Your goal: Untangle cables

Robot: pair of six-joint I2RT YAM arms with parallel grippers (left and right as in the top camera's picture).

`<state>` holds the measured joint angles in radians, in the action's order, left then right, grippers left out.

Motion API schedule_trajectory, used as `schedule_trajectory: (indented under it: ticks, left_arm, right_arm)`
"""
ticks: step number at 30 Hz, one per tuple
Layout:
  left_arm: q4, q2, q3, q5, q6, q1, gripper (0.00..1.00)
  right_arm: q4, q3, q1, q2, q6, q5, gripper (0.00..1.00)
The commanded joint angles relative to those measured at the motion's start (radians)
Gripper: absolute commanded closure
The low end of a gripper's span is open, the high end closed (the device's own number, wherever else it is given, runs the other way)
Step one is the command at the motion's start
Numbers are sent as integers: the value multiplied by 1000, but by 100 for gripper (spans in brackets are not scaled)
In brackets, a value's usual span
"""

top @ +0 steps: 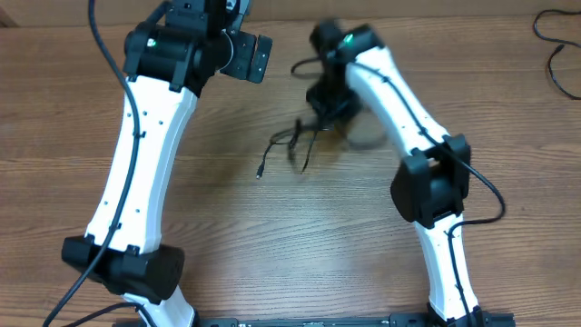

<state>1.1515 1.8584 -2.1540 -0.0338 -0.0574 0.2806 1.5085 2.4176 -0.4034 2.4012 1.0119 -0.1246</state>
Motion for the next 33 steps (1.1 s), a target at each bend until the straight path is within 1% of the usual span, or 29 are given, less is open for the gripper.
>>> schedule_trajectory:
  ticks: [1,5,7,9,10,13,15,16,20,22,24,26,29,31,33]
  left_arm:
    - [-21,19,-12,62,13,-8,0]
    - [-51,32,-12,153,13,-22,0]
    - [-68,37,-12,244,18,-38,0]
    - [-93,39,-12,402,21,-56,0]
    - [-116,41,-12,544,21,-68,0]
    - [-182,53,-12,865,20,-85,0]
    - [-229,68,-12,1011,20,-84,0]
    - [-258,82,-12,1074,21,-84,0]
    - [-345,132,-12,1224,22,-81,0]
    - [-406,164,-12,1260,68,-85,1]
    - [-473,190,-12,1241,148,-90,0]
    - [-540,215,-12,1135,246,-95,0]
    - [-629,237,-12,939,329,-98,0]
    - [-708,244,-12,877,397,-97,0]
    - [-805,248,-12,861,501,-97,0]
  right_arm:
    - [-4,247,23,-26,-351,68,96]
    - [16,484,23,-26,-607,141,96]
    - [21,586,23,-27,-702,178,96]
    - [25,670,23,-27,-788,185,96]
    - [26,718,23,-27,-844,188,96]
    - [11,724,24,-51,-895,219,96]
    - [8,724,24,-72,-914,241,96]
    - [7,724,24,-82,-934,241,96]
    - [4,724,24,-120,-965,245,96]
    - [6,724,24,-136,-965,245,96]
    - [12,724,24,-150,-965,245,96]
    - [18,724,24,-163,-965,244,96]
    - [28,724,23,-176,-965,244,96]
    - [39,724,23,-180,-965,244,96]
    - [53,724,23,-180,-965,244,96]
